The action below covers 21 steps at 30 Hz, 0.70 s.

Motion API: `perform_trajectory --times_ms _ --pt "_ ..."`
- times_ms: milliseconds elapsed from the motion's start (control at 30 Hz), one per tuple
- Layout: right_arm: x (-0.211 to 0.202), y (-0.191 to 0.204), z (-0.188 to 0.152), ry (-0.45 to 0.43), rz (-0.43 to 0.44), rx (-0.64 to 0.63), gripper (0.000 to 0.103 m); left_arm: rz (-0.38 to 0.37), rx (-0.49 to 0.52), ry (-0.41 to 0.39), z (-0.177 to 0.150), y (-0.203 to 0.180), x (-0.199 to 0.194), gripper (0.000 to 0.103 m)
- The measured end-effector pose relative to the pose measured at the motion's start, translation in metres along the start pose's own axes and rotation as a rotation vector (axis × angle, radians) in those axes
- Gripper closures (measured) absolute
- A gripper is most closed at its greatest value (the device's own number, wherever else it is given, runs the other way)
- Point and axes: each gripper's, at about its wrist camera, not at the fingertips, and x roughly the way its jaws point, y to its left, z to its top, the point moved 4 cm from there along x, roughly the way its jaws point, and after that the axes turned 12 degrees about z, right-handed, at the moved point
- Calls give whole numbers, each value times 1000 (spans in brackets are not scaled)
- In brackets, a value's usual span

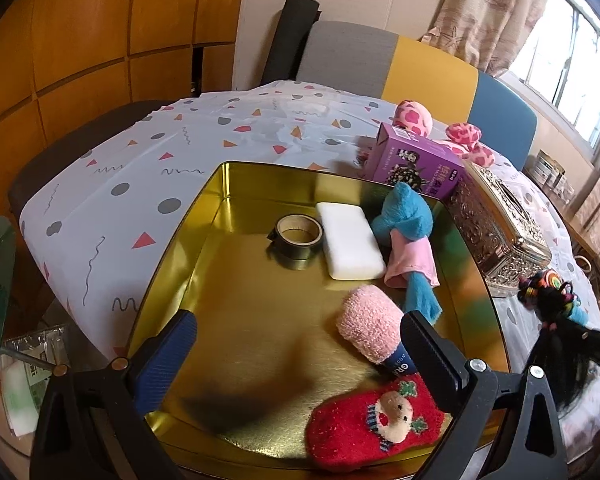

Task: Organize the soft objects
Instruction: 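Carry the black-haired doll into the gold tray and open the right gripper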

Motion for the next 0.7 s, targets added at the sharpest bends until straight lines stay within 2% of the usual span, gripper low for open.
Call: perform_trajectory --times_ms 167,300,400,533,600,700 --pt "0 30 17 -25 102 -2 99 8 -9 -14 4 4 -3 1" --pt "21 64 30 -5 159 -52 99 15 -19 -10 4 8 -2 1" --pt "51 89 34 42 131 -115 98 18 -30 -4 4 12 -1 1" --pt "90 89 27 111 47 -144 88 16 -33 -3 3 14 -1 1" --pt "99 90 20 135 42 -169 87 16 -31 -4 3 14 0 1" --pt "95 89 15 123 21 -201 82 11 -27 3 1 11 2 1"
